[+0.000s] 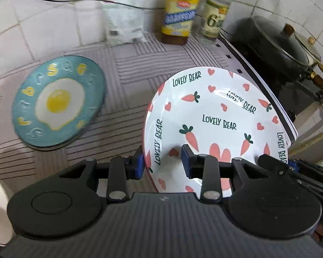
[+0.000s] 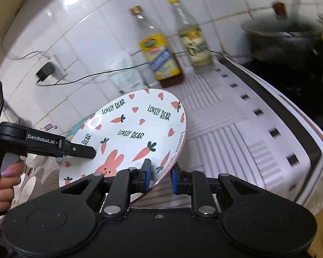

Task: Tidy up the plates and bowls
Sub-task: 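Lift the bunny plate with both grippers and carry it over the blue plate stack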

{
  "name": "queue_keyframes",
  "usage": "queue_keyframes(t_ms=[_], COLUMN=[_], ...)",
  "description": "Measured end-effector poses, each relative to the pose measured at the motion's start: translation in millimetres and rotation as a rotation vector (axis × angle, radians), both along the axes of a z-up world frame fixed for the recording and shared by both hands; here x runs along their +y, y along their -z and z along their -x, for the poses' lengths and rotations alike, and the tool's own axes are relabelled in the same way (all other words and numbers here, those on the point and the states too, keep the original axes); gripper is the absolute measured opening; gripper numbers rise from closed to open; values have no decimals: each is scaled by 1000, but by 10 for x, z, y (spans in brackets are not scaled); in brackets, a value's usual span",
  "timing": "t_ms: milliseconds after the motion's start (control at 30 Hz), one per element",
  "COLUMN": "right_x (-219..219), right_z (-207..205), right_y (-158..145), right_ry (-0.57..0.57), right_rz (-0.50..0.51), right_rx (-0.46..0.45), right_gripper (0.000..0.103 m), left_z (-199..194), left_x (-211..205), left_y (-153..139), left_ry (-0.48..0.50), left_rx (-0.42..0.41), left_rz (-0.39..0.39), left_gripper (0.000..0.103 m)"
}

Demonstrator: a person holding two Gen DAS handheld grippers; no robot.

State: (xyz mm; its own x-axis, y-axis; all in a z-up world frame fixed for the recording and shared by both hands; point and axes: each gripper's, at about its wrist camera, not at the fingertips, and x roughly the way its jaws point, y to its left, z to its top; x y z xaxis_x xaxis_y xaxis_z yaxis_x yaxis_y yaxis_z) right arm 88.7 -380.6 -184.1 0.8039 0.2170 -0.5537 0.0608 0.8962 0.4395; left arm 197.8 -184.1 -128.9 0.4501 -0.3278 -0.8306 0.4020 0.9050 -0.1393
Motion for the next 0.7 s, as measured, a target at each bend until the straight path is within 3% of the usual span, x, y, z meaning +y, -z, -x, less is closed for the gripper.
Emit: queue_keyframes(t_ms=[333,700], right_x=[391,740], right_z=[-256,-699], right_y=[-333,-360], right_ry=[-108,-195], right_rz=[31,-11], right_rx=[-48,-41], right_gripper=[24,24], left_z=[-35,-317], left_x=[516,983], left_y=[-342,-414], left_ry=[-89,-145], left_rx=[-36,-30], left_rz=[4,-28], left_gripper=[33,33])
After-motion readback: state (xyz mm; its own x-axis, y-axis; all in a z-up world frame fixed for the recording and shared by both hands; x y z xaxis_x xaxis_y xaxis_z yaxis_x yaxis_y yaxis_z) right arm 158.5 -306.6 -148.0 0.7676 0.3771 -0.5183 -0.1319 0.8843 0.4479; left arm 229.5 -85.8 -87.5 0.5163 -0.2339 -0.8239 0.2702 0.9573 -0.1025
